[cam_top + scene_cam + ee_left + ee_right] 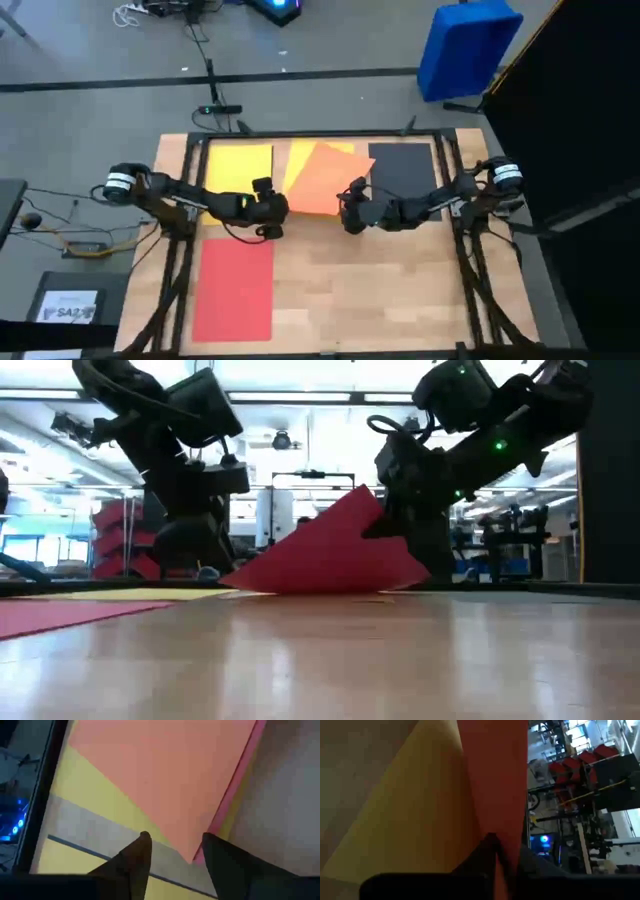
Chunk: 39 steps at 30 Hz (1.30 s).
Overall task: Organize paper
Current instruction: Put the orange paper to the bottom right of the table
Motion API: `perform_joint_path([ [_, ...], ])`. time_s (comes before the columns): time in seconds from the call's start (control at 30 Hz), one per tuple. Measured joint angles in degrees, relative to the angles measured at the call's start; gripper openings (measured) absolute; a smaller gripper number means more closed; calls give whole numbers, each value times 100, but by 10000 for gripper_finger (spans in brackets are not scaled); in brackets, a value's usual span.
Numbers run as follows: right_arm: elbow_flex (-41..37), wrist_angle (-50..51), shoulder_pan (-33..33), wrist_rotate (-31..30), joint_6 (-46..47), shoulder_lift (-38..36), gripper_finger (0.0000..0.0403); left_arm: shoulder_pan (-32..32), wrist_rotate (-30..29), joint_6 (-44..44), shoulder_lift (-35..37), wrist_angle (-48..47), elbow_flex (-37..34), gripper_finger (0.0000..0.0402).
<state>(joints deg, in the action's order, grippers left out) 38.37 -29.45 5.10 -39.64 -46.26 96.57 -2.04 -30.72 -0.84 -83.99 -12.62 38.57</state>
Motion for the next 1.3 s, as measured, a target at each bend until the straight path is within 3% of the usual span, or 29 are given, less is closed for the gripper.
perform_joint_path([
  [0.37,0,4,0,4,0,0,0,-58,158,37,0,105,0,158],
  [0.97,0,48,0,9,0,0,0,-59,-320,140,-2,-403,0,158],
  [1.3,0,46,0,9,0,0,0,-59,-418,132,0,-144,0,158],
])
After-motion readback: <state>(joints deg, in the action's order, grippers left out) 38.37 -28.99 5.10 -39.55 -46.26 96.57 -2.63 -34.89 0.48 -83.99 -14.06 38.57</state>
